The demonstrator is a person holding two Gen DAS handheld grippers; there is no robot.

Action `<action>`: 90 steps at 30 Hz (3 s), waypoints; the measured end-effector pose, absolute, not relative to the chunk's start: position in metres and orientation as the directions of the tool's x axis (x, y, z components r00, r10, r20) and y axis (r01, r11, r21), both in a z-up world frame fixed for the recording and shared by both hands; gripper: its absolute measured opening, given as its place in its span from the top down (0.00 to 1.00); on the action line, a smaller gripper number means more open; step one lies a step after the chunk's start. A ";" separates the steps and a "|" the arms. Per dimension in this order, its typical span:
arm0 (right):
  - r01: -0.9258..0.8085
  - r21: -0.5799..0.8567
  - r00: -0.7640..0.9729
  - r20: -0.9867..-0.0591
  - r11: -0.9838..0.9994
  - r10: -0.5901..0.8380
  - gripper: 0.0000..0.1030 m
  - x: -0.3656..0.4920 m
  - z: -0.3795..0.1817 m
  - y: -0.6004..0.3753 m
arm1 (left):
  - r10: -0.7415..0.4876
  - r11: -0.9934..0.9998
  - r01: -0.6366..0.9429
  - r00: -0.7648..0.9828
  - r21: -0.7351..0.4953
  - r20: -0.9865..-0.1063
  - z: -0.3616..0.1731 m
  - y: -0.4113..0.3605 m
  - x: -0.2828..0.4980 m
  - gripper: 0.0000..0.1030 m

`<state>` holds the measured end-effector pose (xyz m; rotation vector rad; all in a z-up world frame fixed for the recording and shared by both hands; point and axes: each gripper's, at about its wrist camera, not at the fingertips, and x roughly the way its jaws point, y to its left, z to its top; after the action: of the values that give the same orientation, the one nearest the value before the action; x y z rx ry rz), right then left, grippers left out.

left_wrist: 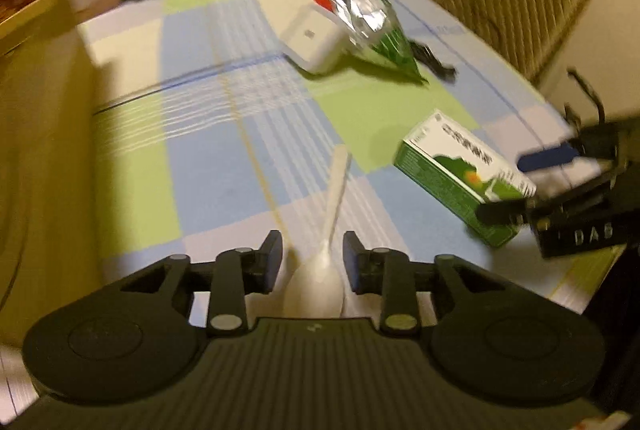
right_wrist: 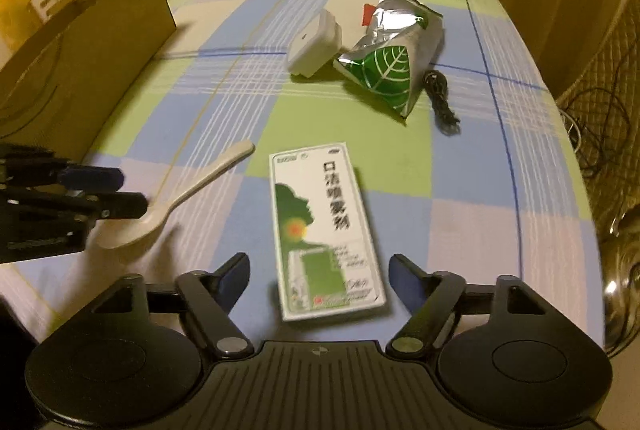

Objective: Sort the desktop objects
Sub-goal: 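Lift the spoon with the left tool while the right tool lifts the spray box, then carry the spoon with the left tool while the right tool carries the spray box to the cardboard box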

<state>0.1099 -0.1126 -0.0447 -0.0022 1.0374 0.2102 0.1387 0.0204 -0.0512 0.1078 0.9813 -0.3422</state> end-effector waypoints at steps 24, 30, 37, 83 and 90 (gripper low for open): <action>-0.106 0.112 0.573 -0.805 0.988 0.153 0.48 0.077 -0.062 -0.113 | -0.279 0.901 0.430 0.489 -0.050 -0.826 -0.078 0.027 0.119 0.64; -0.105 0.114 0.587 -0.795 0.988 0.154 0.44 0.077 -0.061 -0.114 | -0.278 0.903 0.428 0.502 -0.044 -0.819 -0.078 0.027 0.116 0.73; -0.109 0.107 0.606 -0.781 0.988 0.151 0.36 0.086 -0.060 -0.116 | -0.271 0.905 0.423 0.502 -0.040 -0.821 -0.077 0.023 0.112 0.73; -0.224 0.117 0.702 -0.670 0.968 0.243 0.49 0.032 0.046 -0.053 | -0.174 0.978 0.204 0.692 -0.041 -0.701 0.041 0.049 0.032 0.73; -0.272 0.122 0.703 -0.652 0.955 0.284 0.49 0.024 0.057 -0.034 | -0.139 0.987 0.159 0.718 -0.035 -0.682 0.057 0.068 0.013 0.73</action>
<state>0.0238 -0.0337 0.0565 0.0166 0.7287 0.3092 0.0134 0.0683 0.0570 0.0268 0.7525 -0.1649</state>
